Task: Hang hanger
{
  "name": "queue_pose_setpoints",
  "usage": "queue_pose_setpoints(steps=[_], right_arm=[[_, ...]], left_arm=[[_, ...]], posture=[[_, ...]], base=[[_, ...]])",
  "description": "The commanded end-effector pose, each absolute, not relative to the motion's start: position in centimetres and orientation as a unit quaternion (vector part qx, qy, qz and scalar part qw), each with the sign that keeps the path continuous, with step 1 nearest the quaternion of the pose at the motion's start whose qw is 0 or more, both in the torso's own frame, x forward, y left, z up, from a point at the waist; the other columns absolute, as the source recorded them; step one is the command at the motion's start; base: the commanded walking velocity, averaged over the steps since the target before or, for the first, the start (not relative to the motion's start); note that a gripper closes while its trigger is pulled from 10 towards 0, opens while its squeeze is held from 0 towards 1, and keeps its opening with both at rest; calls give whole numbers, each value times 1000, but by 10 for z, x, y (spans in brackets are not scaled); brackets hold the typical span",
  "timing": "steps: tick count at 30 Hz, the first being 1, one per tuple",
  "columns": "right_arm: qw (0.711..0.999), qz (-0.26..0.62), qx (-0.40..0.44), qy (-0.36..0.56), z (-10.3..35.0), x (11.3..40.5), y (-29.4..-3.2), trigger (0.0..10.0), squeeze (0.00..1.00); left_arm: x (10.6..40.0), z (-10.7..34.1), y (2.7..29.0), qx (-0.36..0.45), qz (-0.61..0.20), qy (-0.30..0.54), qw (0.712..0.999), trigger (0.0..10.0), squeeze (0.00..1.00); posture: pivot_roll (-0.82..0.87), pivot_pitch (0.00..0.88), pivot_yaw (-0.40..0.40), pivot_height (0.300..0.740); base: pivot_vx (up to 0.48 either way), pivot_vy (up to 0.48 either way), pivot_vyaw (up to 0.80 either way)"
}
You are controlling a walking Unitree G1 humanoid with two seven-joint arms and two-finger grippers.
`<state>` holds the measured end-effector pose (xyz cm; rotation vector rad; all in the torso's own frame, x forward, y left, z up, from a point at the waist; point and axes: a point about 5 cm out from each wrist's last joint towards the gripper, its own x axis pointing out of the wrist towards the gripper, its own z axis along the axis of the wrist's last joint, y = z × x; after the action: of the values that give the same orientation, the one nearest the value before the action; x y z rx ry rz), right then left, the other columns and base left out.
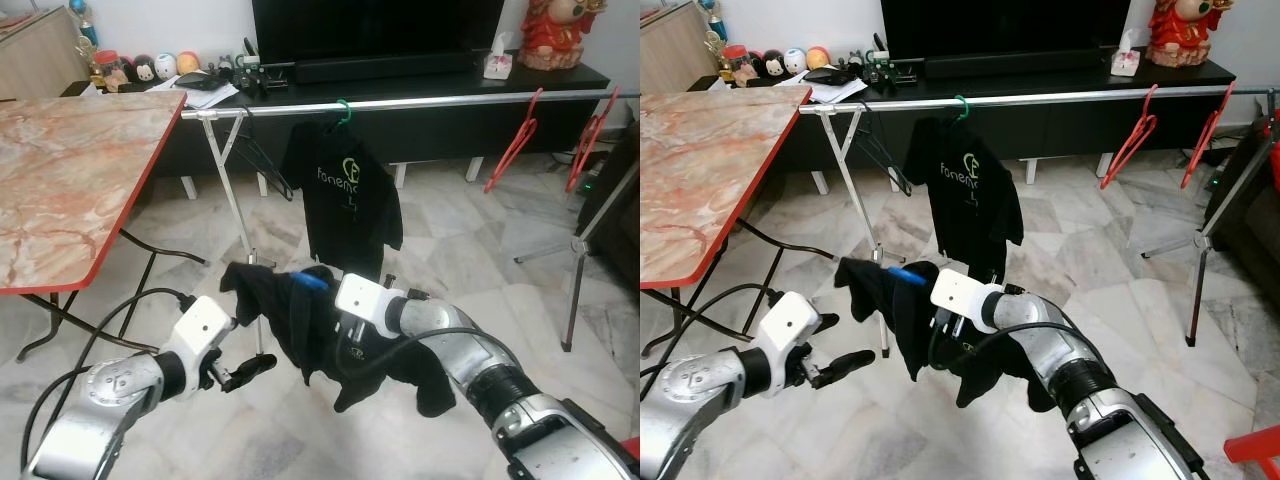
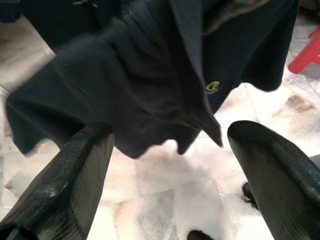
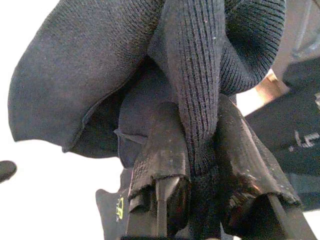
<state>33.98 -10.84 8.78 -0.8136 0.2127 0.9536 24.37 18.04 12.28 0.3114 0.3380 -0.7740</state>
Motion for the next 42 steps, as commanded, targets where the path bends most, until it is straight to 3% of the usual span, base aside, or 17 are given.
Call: queue_pose_setpoints(steps=[1, 7, 17, 26, 32, 42], right_arm=[[791, 473, -381, 78, 92, 338, -106, 0, 0], [769, 494, -393, 97, 88, 334, -127, 0, 0], [738, 535, -401, 88, 90, 329, -129, 0, 0], [720, 563, -399, 74, 95, 325, -124, 0, 0], [709, 587, -387, 59, 97, 320, -118, 0, 0], [698, 606, -378, 47, 101, 316, -116, 0, 0]], left_arm=[[241, 127, 181, 154, -384, 152, 898, 10000, 0], [229, 125, 166, 136, -445, 163, 870, 10000, 0], [225, 127, 151, 167, -510, 155, 830, 10000, 0], [239, 128, 149, 202, -492, 131, 837, 10000, 0], [237, 119, 154, 210, -511, 157, 818, 10000, 0], [244, 113, 158, 219, -511, 162, 815, 10000, 0]], posture=[[-96, 0, 67, 740], [-104, 0, 62, 740], [-106, 0, 62, 740], [-109, 0, 64, 740], [-114, 0, 69, 740], [-126, 0, 72, 740]], base=[[0, 0, 0], [0, 0, 0], [0, 0, 0], [0, 0, 0], [0, 0, 0], [0, 0, 0]])
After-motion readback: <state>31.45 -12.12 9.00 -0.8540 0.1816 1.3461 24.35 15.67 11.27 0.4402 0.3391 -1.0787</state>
